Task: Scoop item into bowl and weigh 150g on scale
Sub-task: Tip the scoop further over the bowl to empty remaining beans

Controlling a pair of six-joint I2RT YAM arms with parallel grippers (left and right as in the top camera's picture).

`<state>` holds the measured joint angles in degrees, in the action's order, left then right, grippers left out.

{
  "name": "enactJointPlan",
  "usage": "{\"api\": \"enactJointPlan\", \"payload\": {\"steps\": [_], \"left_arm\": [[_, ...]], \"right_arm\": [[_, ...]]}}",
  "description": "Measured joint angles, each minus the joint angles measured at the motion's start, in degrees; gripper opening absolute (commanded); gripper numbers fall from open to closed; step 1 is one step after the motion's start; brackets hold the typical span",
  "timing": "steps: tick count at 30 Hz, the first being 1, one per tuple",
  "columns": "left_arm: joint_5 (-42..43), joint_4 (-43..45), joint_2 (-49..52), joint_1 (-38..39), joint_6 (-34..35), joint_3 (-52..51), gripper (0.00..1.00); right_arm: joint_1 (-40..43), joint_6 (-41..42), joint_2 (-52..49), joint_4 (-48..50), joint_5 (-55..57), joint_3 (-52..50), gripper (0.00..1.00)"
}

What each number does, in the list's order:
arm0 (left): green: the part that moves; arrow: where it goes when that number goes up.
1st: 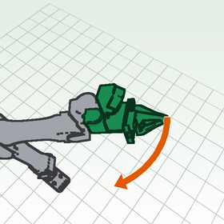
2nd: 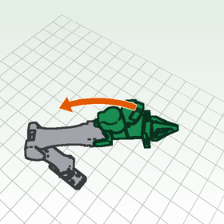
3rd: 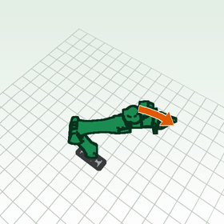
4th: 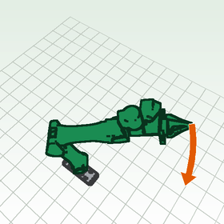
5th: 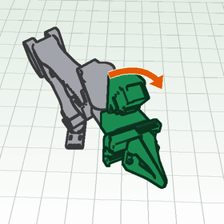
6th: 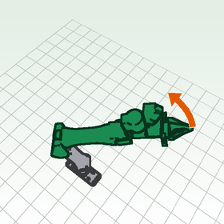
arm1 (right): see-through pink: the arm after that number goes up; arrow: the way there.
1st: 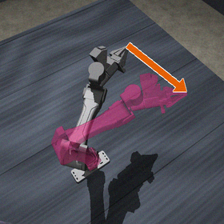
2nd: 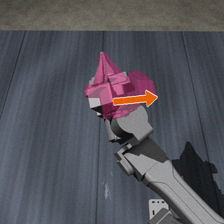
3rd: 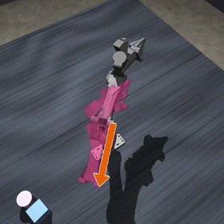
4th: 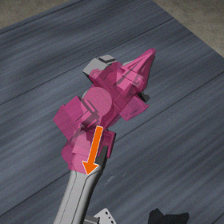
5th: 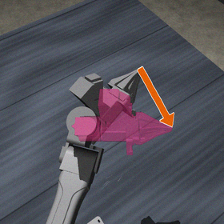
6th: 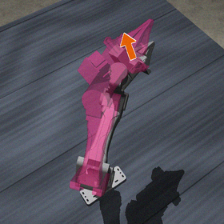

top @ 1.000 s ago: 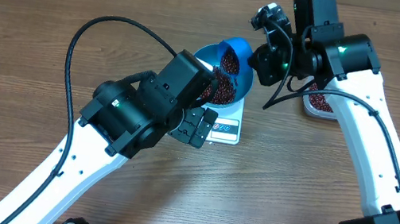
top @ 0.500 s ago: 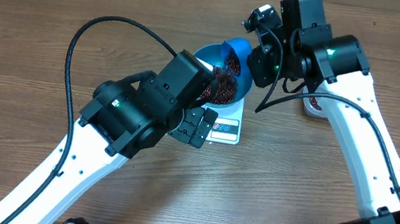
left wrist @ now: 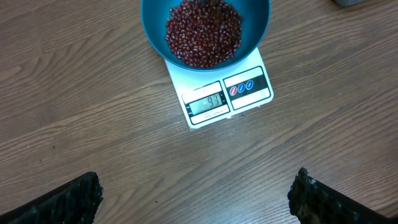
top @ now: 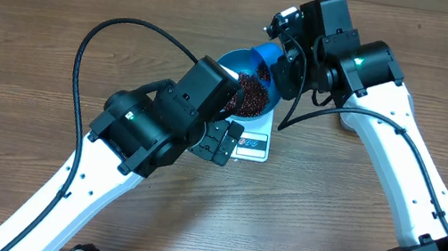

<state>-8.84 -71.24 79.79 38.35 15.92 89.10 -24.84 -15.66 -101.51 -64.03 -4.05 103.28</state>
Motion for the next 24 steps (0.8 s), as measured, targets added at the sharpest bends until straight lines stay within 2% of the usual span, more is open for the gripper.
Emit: {"api": "enactJointPlan", "payload": {"steps": [24], "left_arm": [[0.02, 0.0, 0.0, 0.0, 0.0, 0.0, 1.0]], "right_arm": [[-4.2, -2.12, 0.0, -0.37, 4.55, 0.0, 0.04]]}}
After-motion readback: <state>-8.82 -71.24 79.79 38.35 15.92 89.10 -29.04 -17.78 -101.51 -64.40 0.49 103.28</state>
